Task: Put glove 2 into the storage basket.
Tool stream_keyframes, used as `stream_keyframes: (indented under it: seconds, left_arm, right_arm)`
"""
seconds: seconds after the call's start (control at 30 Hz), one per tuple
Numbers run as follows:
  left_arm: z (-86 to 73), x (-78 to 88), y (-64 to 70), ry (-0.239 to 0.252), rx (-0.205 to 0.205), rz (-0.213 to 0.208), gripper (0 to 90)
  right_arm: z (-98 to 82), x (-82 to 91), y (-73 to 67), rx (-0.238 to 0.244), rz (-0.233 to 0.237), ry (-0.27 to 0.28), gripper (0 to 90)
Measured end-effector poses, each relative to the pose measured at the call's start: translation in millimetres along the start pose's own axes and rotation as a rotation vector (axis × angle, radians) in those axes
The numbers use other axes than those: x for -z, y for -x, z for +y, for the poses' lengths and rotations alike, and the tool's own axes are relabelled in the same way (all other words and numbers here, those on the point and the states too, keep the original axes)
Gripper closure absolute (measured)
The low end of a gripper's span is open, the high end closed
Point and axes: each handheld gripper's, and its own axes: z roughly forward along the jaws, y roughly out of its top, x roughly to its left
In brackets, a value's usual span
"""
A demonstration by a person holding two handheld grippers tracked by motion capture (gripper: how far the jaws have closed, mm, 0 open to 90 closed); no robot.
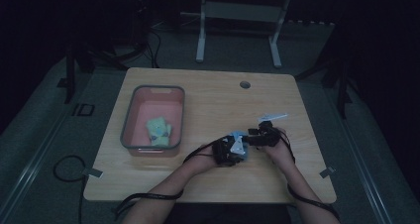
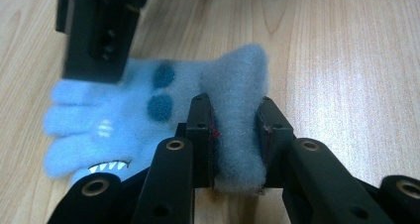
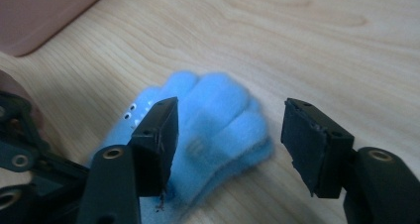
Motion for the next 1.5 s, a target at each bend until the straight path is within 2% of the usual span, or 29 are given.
stream_keyframes:
  seconds: [0.03,0.13,0.3,0.43,0.57,0.6,0.83,0.9,1.07,1.1,1.23,1.43,1.5]
  left_arm:
    - [-0.5,0.1,-0.6,-0.002,-0.004,-0.002,73.1]
    - [-0.8,-0.1,0.3,-0.006,-0.02,0.004,73.4]
    - [-1.0,-0.4,0.1,-0.009,-0.032,0.003,73.8]
    - [-0.9,-0.5,-0.9,-0.016,-0.046,-0.002,74.5]
    - [-1.6,-0.5,-2.1,-0.015,-0.049,-0.006,74.7]
    - [-2.1,-0.4,-2.2,-0.013,-0.048,-0.006,74.7]
    - [-3.3,0.0,-3.4,-0.011,-0.036,-0.011,74.8]
    - [-3.8,0.9,-3.8,-0.015,-0.031,-0.011,74.9]
    - [-5.2,3.5,-3.4,-0.018,-0.018,-0.009,74.8]
    - [-5.2,4.7,-2.9,-0.018,-0.009,-0.011,74.8]
    - [-9.0,13.1,-5.5,-0.005,0.016,-0.017,75.0]
    - [-7.7,26.0,-7.0,-0.019,-0.001,-0.001,75.1]
    - [-5.2,36.8,-9.6,-0.027,-0.011,0.006,75.1]
  right_arm:
    - [-3.5,-3.5,0.1,0.002,-0.017,-0.017,38.7]
    - [-8.7,-7.4,0.1,-0.01,-0.013,-0.034,38.6]
    - [-10.3,-8.5,-3.3,-0.009,-0.009,-0.033,41.6]
    - [-11.8,-10.0,-8.6,-0.03,0.041,-0.033,46.0]
    - [-11.5,-12.5,-10.9,-0.037,0.064,-0.031,48.4]
    - [-11.6,-13.4,-12.2,-0.03,0.071,-0.031,52.9]
    - [-10.3,-18.5,-17.3,-0.017,0.114,-0.044,63.6]
    - [-8.7,-22.1,-21.7,-0.014,0.127,-0.054,69.4]
    - [-5.6,-22.7,-27.7,0.003,0.107,-0.063,75.1]
    - [-5.1,-22.3,-27.6,-0.009,0.111,-0.059,75.5]
    - [-3.1,-21.4,-29.1,-0.01,0.111,-0.047,76.1]
    - [5.7,-20.5,-34.8,0.009,0.121,-0.029,76.4]
    - [12.5,-18.4,-38.8,0.021,0.128,-0.018,76.4]
